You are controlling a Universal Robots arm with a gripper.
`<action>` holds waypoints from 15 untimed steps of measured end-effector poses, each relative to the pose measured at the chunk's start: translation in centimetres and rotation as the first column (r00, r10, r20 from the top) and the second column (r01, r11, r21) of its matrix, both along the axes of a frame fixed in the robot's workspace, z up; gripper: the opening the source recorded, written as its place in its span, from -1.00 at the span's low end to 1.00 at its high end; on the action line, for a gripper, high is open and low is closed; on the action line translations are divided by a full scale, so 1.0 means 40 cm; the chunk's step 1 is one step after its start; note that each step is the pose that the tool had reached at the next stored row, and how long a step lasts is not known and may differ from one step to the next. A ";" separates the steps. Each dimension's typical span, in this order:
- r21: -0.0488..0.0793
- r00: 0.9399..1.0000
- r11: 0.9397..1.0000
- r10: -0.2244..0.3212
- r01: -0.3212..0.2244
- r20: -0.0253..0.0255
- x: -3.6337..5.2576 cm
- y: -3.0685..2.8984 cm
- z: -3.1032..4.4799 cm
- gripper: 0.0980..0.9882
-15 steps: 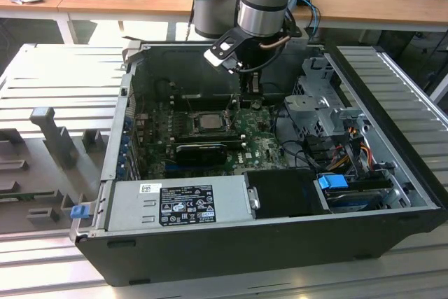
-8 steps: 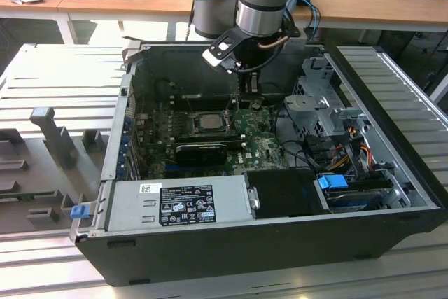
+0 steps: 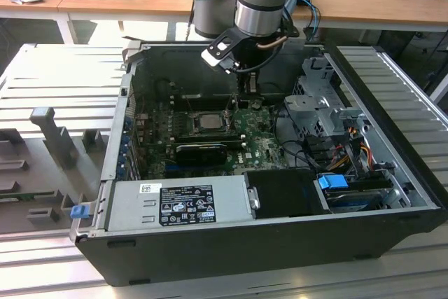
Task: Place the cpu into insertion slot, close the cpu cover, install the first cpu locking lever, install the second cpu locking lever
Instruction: 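Close the cpu cover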
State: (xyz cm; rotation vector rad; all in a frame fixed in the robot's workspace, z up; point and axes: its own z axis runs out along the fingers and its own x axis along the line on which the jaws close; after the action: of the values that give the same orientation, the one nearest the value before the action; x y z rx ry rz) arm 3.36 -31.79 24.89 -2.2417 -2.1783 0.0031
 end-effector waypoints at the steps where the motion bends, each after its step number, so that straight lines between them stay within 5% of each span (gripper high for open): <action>1: 0.000 1.000 1.000 0.000 0.000 0.000 -0.001 0.000 0.000 -0.98; 15: 0.000 1.000 1.000 0.000 0.000 0.000 -0.013 0.000 0.000 -0.98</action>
State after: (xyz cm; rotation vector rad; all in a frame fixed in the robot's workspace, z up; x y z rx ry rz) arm 2.83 -31.79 24.89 -2.2418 -2.1783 0.0031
